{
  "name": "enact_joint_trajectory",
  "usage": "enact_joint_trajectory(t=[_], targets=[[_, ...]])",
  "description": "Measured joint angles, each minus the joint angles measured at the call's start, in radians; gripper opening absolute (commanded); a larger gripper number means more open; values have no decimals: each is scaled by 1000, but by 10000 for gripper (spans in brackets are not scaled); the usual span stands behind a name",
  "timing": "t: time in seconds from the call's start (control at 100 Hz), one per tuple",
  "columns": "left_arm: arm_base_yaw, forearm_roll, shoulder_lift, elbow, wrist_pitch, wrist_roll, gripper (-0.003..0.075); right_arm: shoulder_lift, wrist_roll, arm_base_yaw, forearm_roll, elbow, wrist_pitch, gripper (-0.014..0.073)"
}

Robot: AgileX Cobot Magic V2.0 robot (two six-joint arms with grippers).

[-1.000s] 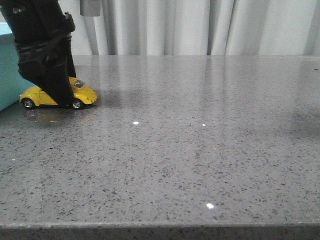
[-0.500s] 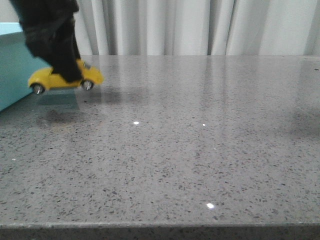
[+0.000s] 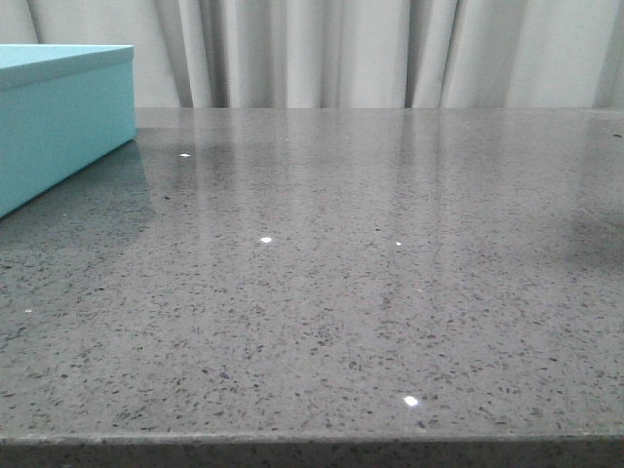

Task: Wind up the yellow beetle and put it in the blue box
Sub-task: 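Lift the car with the left gripper and move it over the box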

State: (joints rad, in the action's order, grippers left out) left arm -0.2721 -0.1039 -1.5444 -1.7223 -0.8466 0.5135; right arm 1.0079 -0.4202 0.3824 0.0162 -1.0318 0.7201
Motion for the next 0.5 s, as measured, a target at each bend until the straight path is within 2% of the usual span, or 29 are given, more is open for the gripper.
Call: enact_joint_trajectory(t=[0.15, 0.28, 0.5], targets=[[114, 0, 9, 0, -40, -158, 189, 0, 0, 0, 0, 0, 0, 434], [206, 2, 9, 10, -104, -205, 189, 0, 0, 0, 0, 0, 0, 434], [306, 2, 9, 125, -111, -246, 189, 0, 0, 0, 0, 0, 0, 434]])
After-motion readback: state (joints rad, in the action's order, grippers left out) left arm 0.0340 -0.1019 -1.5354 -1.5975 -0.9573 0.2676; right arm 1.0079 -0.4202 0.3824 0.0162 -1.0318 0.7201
